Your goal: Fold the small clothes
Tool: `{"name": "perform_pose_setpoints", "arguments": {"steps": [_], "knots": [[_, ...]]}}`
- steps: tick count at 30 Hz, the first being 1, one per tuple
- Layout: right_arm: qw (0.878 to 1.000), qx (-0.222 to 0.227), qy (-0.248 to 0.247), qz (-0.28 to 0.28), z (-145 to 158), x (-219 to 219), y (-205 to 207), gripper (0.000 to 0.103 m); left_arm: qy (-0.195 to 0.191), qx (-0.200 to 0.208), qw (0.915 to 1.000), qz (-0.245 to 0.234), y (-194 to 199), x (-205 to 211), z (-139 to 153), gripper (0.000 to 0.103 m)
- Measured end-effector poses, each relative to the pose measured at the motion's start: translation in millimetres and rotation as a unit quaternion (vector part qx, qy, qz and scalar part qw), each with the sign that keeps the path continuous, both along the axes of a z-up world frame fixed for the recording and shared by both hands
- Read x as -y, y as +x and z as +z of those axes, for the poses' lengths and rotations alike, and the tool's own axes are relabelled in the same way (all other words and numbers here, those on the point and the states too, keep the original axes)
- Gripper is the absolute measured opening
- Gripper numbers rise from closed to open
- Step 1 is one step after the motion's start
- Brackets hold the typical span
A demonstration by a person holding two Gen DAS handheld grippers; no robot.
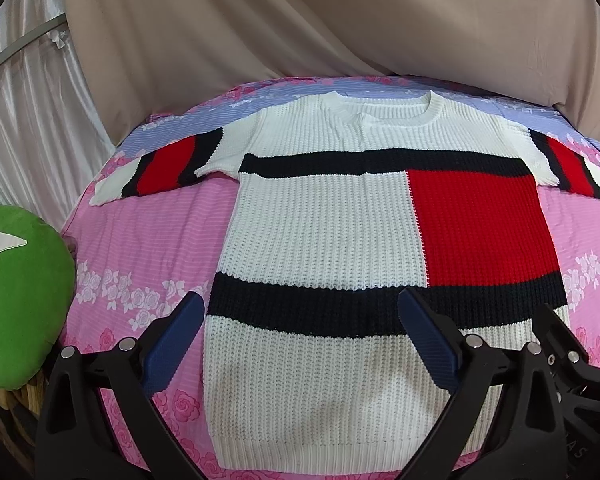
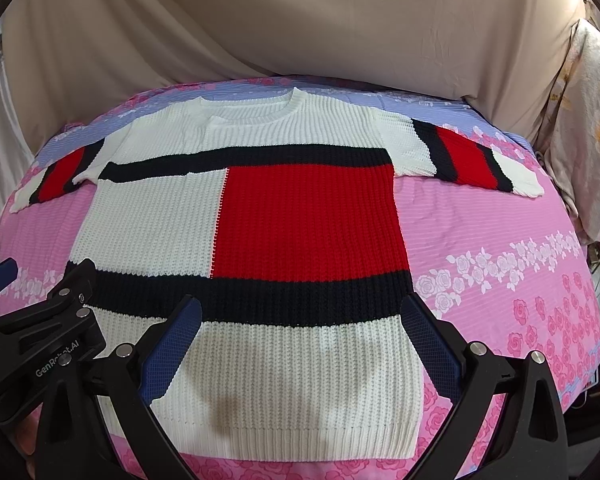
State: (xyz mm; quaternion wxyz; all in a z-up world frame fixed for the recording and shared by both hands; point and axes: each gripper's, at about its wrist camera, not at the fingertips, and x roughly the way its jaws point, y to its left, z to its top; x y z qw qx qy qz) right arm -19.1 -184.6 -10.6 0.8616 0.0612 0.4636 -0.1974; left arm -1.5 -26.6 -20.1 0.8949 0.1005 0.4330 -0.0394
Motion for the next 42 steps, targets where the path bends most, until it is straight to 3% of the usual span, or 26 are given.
{"name": "perform_pose_setpoints", "arguments": {"steps": [36, 40, 42], "knots": [[1.000, -0.010, 0.022, 0.003, -8, 17, 17, 0.098, 0.011, -0.018, 0.9998, 0.006, 23, 12, -4, 0.095], [0.998, -0.003, 0.065, 0.005, -12, 38, 23, 0.098, -0.051, -0.054, 0.9971, 0.015, 39, 3, -1, 0.095], [0.996, 0.013, 0.077, -0.035, -12, 78, 22, 0.098, -0.094, -0.069, 0.9927, 0.032, 49, -9, 2, 0.096]]}}
